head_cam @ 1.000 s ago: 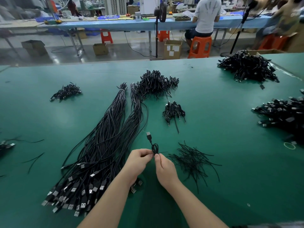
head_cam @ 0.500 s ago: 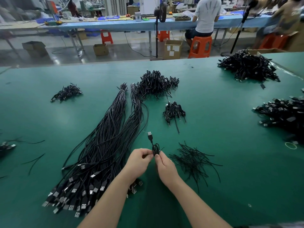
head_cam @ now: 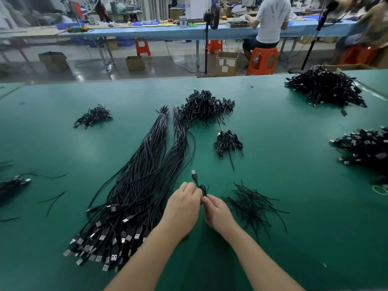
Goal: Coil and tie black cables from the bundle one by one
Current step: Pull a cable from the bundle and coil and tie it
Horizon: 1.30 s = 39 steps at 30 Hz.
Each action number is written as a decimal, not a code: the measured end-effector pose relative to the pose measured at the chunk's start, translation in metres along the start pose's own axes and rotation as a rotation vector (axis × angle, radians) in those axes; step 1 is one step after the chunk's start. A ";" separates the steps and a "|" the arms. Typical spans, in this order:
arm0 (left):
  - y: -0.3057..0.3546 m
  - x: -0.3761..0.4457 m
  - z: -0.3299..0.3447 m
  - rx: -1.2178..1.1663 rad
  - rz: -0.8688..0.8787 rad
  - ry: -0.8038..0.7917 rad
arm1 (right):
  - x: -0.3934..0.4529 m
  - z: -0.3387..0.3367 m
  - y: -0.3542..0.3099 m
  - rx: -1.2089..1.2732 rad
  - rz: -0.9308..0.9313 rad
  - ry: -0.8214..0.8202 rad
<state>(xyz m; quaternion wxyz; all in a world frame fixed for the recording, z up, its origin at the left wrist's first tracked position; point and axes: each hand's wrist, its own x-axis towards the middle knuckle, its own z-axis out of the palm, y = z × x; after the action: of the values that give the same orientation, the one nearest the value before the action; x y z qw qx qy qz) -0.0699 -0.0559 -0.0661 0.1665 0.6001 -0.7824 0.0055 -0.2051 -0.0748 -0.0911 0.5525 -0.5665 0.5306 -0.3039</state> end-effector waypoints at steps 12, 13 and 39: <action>-0.020 -0.002 -0.004 -0.049 0.002 -0.087 | -0.008 -0.012 -0.013 0.210 0.104 -0.227; -0.021 -0.002 -0.005 -0.046 -0.011 -0.084 | -0.008 -0.011 -0.012 0.194 0.092 -0.232; -0.022 0.017 -0.048 -0.316 -0.513 -0.604 | -0.025 0.005 0.017 -0.768 -0.533 0.062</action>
<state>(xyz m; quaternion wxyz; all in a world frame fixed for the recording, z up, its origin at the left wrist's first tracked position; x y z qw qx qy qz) -0.0405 -0.0681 -0.0202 0.0160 0.7171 -0.6127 -0.3320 -0.2107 -0.0470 -0.1024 0.1893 -0.8372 0.4569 -0.2335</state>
